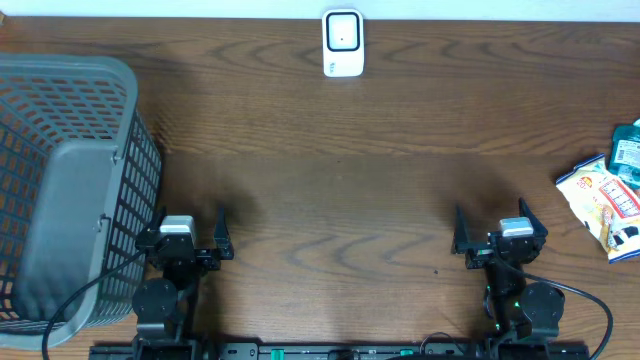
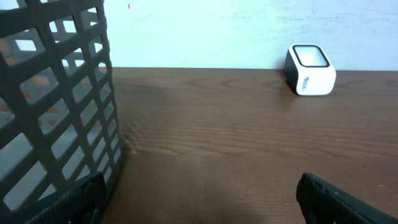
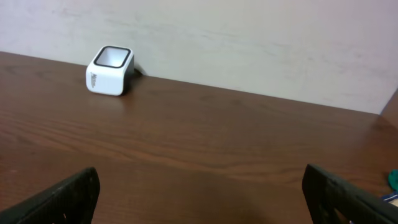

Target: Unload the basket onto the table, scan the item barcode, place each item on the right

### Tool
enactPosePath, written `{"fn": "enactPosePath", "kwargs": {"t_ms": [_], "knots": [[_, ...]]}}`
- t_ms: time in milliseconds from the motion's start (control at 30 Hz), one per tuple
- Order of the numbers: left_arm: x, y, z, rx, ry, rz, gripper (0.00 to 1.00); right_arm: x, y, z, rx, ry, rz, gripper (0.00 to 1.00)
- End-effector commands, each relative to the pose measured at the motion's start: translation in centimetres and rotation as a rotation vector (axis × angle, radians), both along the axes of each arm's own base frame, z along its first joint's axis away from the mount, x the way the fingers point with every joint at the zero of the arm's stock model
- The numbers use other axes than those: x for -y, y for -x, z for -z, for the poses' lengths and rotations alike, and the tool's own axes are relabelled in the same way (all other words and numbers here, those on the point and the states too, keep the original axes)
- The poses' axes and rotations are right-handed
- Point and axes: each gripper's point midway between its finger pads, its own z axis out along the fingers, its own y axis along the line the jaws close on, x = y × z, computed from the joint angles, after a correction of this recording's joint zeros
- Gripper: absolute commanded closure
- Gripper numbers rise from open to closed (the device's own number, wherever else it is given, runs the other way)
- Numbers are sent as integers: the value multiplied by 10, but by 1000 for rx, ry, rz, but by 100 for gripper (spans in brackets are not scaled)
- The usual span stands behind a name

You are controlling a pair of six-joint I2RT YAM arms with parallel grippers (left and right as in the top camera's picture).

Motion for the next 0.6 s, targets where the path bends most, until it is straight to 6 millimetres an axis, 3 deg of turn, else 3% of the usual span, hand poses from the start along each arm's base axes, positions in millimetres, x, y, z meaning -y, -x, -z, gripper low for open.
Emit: {"fn": "enactPosePath", "kwargs": {"t_ms": [0,567], "knots": [[-2,0,14,-28,27,-15,2,0,0,0,0,1,1,1],[-2,-1,13,-22,73,-21,2,0,0,0,0,1,1,1]]}}
